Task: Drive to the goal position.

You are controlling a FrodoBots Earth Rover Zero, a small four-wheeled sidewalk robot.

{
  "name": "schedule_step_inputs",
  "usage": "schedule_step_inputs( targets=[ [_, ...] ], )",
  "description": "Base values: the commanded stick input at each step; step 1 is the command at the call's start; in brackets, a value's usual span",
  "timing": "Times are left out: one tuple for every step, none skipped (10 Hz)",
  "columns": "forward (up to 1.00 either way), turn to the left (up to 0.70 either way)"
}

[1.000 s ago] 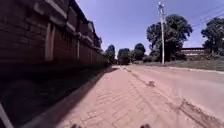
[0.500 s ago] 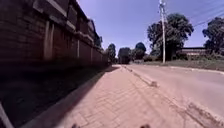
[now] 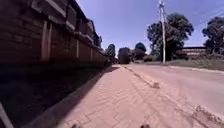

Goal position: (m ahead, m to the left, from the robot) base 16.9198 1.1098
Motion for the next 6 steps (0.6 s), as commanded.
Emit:
schedule_step_inputs(
  targets=[
    [0.3,0.0],
    [0.3,0.0],
    [0.3,0.0],
    [0.3,0.0],
    [0.3,0.0],
    [0.3,0.0]
  ],
)
